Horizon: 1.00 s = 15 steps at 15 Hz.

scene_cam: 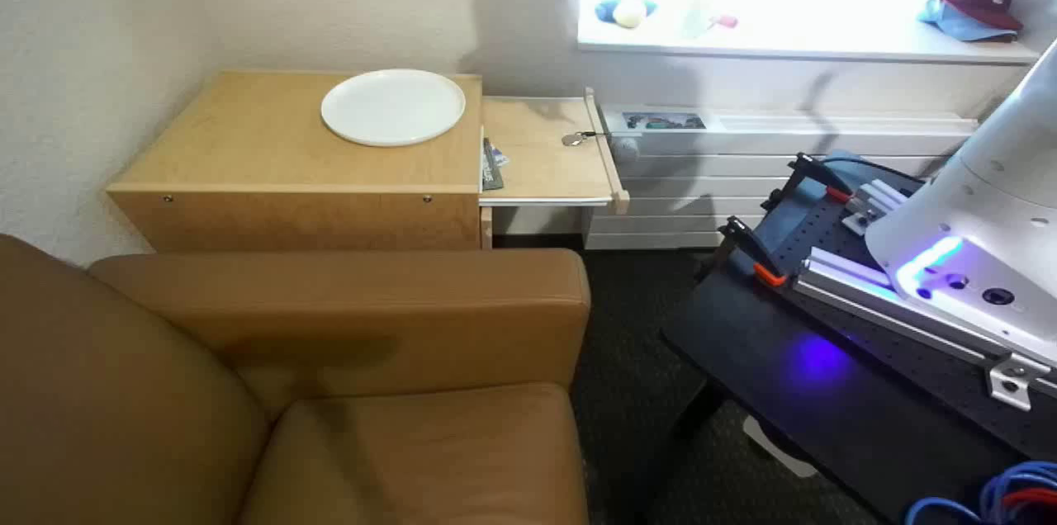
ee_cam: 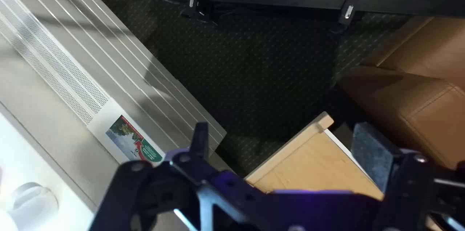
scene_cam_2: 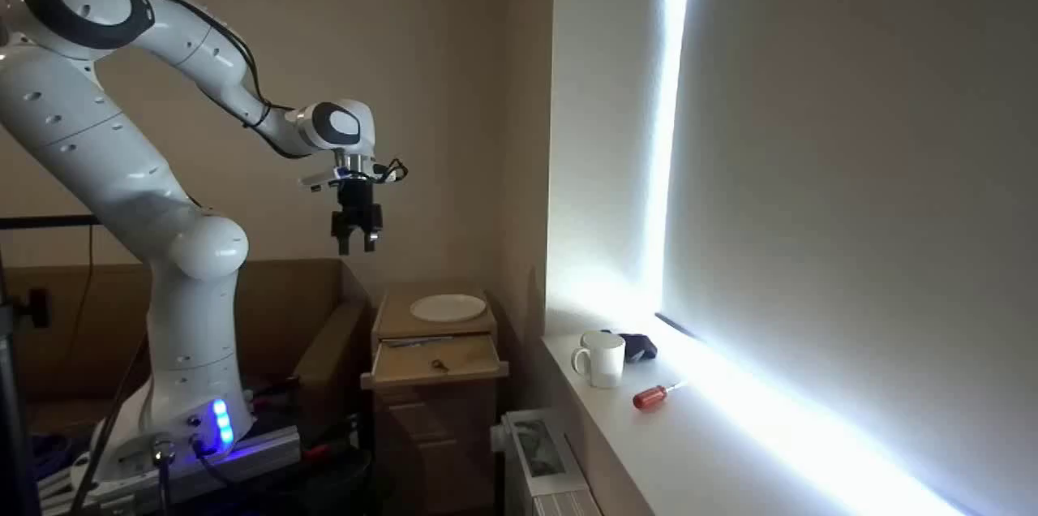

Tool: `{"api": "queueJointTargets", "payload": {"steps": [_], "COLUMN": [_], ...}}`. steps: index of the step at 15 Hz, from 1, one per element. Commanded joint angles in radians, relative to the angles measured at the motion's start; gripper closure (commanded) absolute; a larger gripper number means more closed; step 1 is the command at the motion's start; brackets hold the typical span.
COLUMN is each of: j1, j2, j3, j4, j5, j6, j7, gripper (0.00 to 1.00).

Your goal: Put the screwdriver on the open drawer

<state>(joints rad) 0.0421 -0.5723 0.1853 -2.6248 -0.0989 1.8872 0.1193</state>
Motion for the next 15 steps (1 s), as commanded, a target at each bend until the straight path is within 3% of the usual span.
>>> {"api": "queueJointTargets", "payload": {"steps": [1,2,9,12,13,15], "j1": [0.019,-0.036,-0.258,-0.323,-0.300,-0.325], "j2": [0.002,0.069,0.243,0.358,0.262,0.317], "j3": [-0.017,-0.039,-0.320,-0.441,-0.394,-0.445], "j4": [0.001,0.033,0.148,0.305,0.186,0.261], "j5": [-0.009,-0.007,-0.056,0.007,-0.035,-0.016], "j6": [-0.002,0.061,0.083,-0.014,0.055,0.023], "j7": [0.009,0.079,0.062,0.010,0.048,0.016], "gripper": [0.00,0.00,0.00,0.00,0.00,0.00]}}
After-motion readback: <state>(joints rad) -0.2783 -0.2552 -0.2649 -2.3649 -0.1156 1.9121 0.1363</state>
